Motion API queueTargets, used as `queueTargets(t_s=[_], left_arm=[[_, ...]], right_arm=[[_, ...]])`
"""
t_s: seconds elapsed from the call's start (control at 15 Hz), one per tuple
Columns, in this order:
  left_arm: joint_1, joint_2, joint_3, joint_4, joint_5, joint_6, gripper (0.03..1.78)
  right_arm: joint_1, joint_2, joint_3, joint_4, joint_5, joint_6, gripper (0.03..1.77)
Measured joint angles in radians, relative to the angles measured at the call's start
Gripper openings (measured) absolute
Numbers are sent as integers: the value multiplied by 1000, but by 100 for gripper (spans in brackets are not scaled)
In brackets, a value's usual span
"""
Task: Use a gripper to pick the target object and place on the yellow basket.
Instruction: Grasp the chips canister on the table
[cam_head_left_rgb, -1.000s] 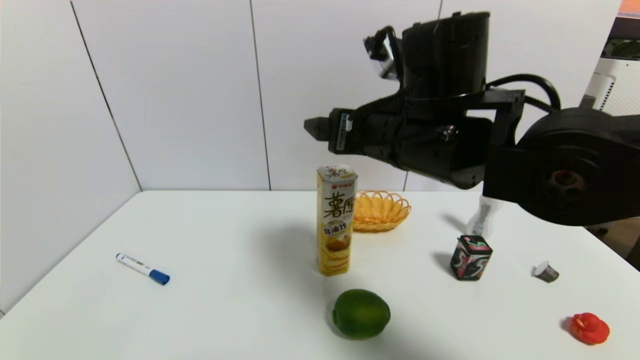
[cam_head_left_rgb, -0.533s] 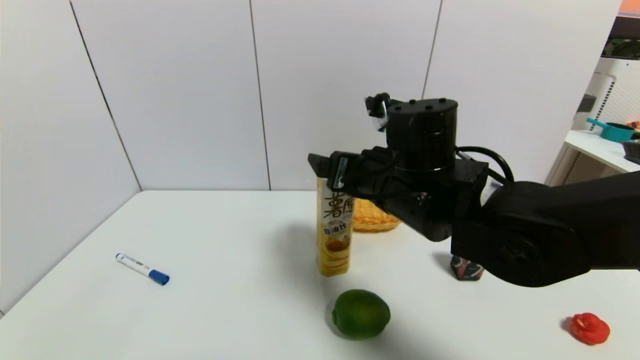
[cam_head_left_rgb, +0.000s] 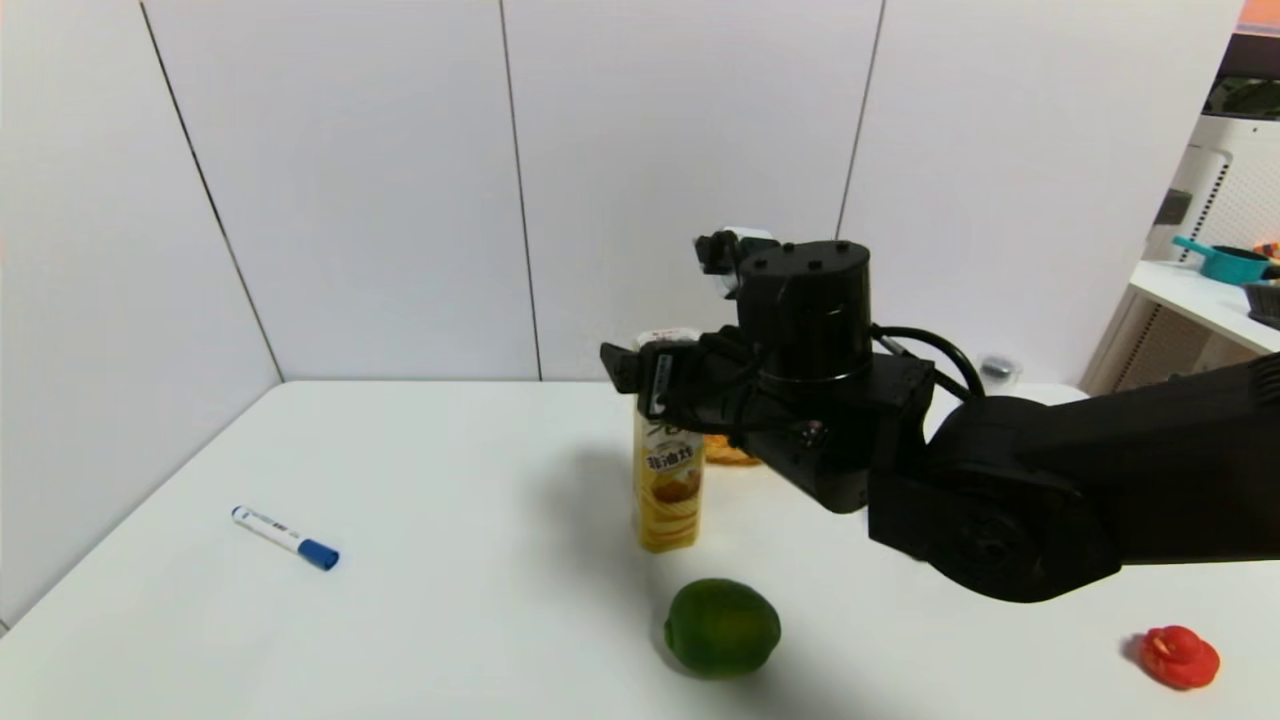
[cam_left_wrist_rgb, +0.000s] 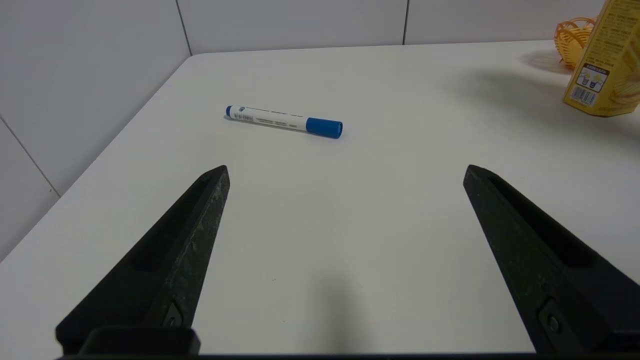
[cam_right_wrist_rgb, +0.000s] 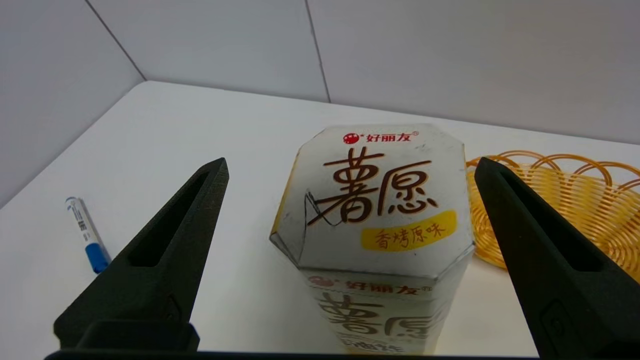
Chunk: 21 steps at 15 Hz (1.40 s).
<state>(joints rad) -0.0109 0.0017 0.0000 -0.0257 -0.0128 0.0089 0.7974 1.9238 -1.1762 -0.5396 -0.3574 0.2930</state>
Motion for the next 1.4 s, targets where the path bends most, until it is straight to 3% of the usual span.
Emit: queueTargets(t_s=[0.4,1.4], left_arm=[[0,0,0,0,0,0,169],[0,0,0,0,0,0,169]], right_arm=[[6,23,36,-9,-1,-8,170],[-5,106,175,-215,-2,-19,170]])
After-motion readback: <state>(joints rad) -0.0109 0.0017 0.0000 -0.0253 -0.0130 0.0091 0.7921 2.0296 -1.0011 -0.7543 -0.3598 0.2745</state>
